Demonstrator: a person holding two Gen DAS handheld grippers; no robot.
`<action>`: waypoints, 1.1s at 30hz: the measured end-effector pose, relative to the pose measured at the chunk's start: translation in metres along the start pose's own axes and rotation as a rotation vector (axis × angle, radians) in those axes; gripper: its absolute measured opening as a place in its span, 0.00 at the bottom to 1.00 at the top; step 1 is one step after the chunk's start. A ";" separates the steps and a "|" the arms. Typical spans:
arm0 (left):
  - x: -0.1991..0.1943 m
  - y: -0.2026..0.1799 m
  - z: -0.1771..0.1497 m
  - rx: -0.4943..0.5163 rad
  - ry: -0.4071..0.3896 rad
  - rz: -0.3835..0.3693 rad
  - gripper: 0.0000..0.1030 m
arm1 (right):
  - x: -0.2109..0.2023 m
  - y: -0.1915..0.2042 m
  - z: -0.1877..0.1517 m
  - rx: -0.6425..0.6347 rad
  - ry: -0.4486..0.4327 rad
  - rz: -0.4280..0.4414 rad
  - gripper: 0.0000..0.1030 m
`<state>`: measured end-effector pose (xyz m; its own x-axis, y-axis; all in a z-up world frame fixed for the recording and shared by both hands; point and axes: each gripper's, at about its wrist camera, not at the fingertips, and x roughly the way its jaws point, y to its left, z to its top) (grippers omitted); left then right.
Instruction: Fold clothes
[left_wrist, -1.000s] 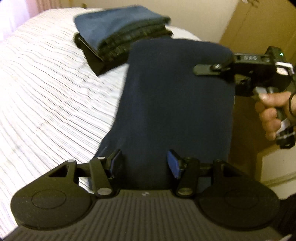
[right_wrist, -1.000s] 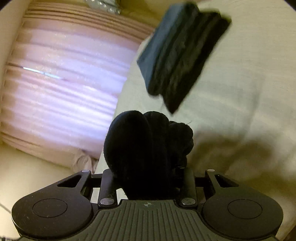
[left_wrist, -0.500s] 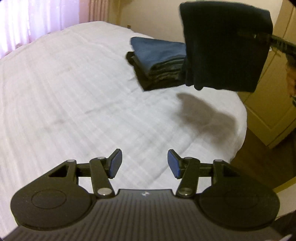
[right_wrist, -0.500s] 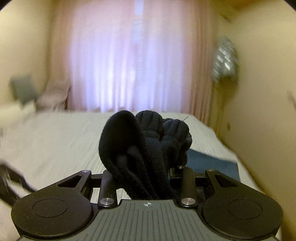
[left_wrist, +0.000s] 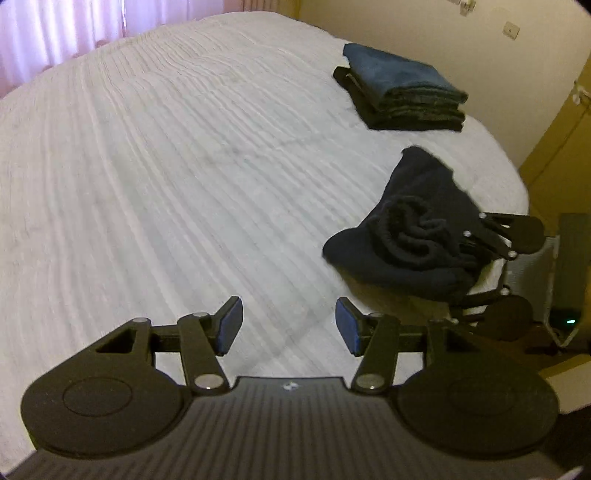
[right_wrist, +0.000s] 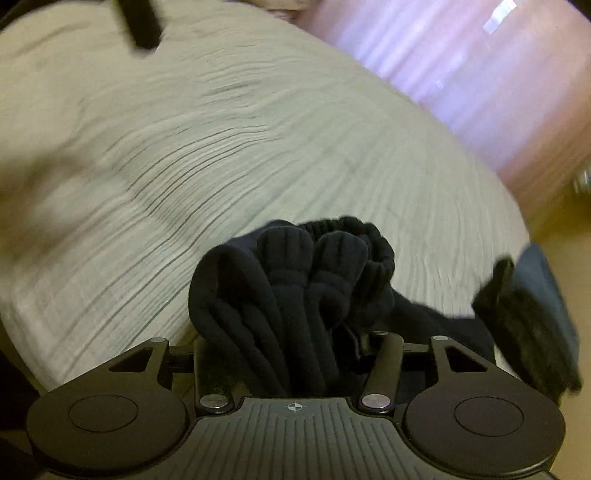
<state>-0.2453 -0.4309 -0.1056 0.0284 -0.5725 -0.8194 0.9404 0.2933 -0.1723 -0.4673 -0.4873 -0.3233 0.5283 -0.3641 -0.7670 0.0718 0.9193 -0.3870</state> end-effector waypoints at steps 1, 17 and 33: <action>0.008 -0.010 0.007 -0.001 -0.015 -0.031 0.49 | -0.010 -0.007 0.000 0.015 0.002 0.008 0.50; 0.174 -0.066 0.043 -0.138 0.231 -0.012 0.40 | -0.070 -0.117 -0.055 0.425 0.072 0.169 0.82; 0.182 -0.042 0.027 -0.255 0.208 -0.041 0.45 | 0.051 -0.265 -0.054 0.917 0.081 0.341 0.25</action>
<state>-0.2709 -0.5681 -0.2332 -0.1018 -0.4268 -0.8986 0.8235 0.4706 -0.3168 -0.5050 -0.7574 -0.2872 0.5856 -0.0353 -0.8099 0.5733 0.7243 0.3830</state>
